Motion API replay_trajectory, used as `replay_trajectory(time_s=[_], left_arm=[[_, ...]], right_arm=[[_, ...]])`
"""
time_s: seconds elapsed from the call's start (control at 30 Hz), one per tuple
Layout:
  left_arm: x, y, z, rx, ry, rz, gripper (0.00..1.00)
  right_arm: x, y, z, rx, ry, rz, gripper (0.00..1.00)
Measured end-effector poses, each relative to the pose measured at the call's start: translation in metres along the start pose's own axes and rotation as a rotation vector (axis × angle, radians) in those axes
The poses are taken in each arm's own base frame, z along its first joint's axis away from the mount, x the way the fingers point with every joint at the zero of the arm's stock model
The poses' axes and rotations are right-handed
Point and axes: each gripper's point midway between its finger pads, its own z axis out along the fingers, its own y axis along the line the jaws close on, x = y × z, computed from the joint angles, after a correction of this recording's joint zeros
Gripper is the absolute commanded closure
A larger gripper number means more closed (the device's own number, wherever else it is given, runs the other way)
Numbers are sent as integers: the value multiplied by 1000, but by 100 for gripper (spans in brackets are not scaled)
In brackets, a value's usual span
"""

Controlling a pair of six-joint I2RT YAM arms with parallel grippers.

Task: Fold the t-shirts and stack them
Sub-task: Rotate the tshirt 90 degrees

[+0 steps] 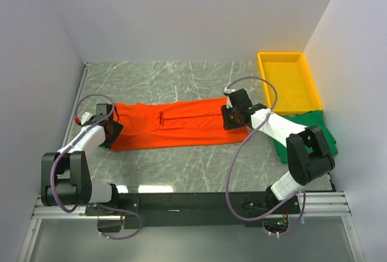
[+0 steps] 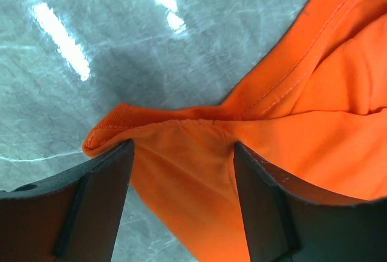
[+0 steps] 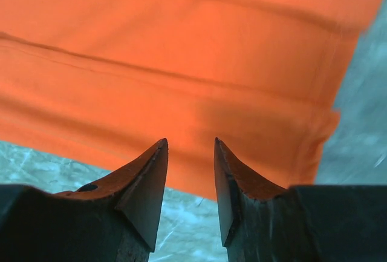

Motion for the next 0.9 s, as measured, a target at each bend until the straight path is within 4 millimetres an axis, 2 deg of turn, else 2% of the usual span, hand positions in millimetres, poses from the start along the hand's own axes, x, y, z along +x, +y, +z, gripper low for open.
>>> replay_trajectory(time_s=[0.17,0.3,0.47,0.6,0.73,0.9], left_arm=[[-15,-9,-2,-18,-16,20,21],[-30,-17,-13,6,-52,66,14],[-52,-24,-43,92,-138,158,4],[-65,-34,-73,197,-222,260,0],[-54,-51,-96,317,-283,398,1],[-40,-55,-94,355,-280,508,1]], right_arm=[[-21,25,5,-55,-19,-217,55],[-12,37,15,-120,25,-348,55],[-1,41,20,-181,79,-446,55],[-14,48,22,-220,75,-508,55],[-26,55,29,-242,75,-558,56],[-21,61,39,-267,121,-604,56]])
